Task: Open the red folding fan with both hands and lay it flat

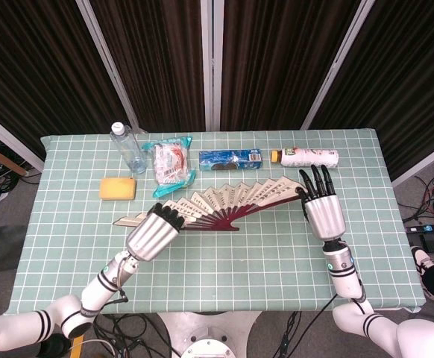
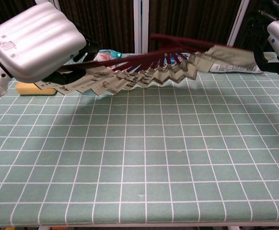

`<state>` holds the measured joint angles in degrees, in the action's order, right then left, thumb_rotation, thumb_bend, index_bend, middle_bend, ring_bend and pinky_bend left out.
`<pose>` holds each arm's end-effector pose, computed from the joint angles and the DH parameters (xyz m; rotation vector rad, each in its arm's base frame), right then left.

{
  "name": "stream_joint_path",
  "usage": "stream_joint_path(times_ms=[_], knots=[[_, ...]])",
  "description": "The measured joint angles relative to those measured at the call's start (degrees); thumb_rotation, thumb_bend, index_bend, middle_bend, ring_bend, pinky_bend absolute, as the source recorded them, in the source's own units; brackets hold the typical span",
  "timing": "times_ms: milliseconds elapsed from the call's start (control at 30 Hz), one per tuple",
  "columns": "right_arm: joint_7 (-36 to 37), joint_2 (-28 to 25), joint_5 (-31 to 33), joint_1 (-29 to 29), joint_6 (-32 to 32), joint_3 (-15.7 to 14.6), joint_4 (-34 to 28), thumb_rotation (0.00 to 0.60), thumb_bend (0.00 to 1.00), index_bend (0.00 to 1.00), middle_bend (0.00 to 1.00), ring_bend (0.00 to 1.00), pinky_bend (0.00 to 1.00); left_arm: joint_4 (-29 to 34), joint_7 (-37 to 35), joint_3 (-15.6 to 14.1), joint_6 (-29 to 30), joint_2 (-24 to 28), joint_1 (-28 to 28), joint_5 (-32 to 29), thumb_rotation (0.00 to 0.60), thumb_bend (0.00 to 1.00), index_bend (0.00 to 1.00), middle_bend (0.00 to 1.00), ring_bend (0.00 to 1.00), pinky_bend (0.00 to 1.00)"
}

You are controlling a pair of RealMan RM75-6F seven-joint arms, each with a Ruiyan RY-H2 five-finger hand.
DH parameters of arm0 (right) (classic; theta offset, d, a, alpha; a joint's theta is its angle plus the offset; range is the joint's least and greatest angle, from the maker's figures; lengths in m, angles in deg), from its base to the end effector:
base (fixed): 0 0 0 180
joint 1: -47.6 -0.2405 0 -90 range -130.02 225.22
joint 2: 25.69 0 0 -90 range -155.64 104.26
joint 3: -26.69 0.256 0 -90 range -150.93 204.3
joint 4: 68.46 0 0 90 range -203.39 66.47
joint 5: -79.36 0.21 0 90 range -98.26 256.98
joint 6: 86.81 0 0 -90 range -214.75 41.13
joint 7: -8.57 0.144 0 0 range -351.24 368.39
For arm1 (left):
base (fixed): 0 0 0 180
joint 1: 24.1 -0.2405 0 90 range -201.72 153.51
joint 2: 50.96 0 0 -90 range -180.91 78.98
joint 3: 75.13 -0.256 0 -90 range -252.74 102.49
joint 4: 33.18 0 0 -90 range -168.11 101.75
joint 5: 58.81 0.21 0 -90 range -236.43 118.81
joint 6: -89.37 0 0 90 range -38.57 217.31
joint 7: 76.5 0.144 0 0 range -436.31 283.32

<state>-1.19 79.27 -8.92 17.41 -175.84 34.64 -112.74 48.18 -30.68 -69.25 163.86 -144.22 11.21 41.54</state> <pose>-0.2339 -0.3242 0.0147 1.4967 -0.3149 1.0782 -0.1148 0.2790 -0.0085 -1.8711 0.0953 -1.0138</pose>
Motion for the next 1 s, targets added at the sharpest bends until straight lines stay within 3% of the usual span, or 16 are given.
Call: stream_joint_path(times_ms=[67, 200, 367, 433, 600, 700, 1000], knots=[[-0.2, -0.5, 0.2, 0.5, 0.7, -0.3, -1.2, 0.600, 0.57, 0.33, 0.11, 0.00, 0.00, 1.9, -0.9, -0.4, -1.3, 0.5, 0.0, -0.9, 0.600, 0.31, 0.49, 0.54, 0.57, 0.67], [-1.8, -2.3, 1.0, 1.5, 2.5, -0.8, -5.3, 0.600, 0.54, 0.25, 0.07, 0.00, 0.00, 7.2, -1.8, -0.9, -5.5, 2.0, 0.1, -4.3, 0.600, 0.16, 0.33, 0.47, 0.51, 0.64], [-3.8, -6.6, 3.1, 2.2, 6.7, -0.8, -13.7, 0.600, 0.51, 0.19, 0.05, 0.00, 0.00, 11.9, -2.1, -0.7, -10.7, 3.1, 0.9, -9.8, 0.600, 0.01, 0.24, 0.42, 0.47, 0.62], [-4.7, -8.4, 4.0, 2.5, 8.4, -0.7, -16.9, 0.600, 0.48, 0.17, 0.04, 0.00, 0.00, 12.9, -2.3, -0.4, -12.8, 3.1, 1.3, -12.5, 0.600, 0.00, 0.21, 0.38, 0.42, 0.59], [-6.3, -13.6, 7.0, 2.9, 13.0, -0.3, -25.4, 0.600, 0.45, 0.12, 0.02, 0.00, 0.00, 15.5, -2.9, 0.6, -17.9, 3.4, 2.5, -21.0, 0.600, 0.00, 0.10, 0.19, 0.15, 0.34], [-6.8, -16.6, 8.6, 3.1, 15.2, 0.0, -29.2, 0.600, 0.39, 0.09, 0.01, 0.00, 0.00, 17.8, -4.0, 1.4, -21.1, 4.3, 3.5, -26.8, 0.600, 0.00, 0.07, 0.11, 0.04, 0.26], [-5.1, -22.7, 11.0, 4.8, 17.5, 0.2, -36.4, 0.600, 0.11, 0.07, 0.00, 0.00, 0.00, 22.2, -15.3, 3.9, -32.4, 10.3, 7.8, -38.1, 0.600, 0.00, 0.03, 0.04, 0.00, 0.14]])
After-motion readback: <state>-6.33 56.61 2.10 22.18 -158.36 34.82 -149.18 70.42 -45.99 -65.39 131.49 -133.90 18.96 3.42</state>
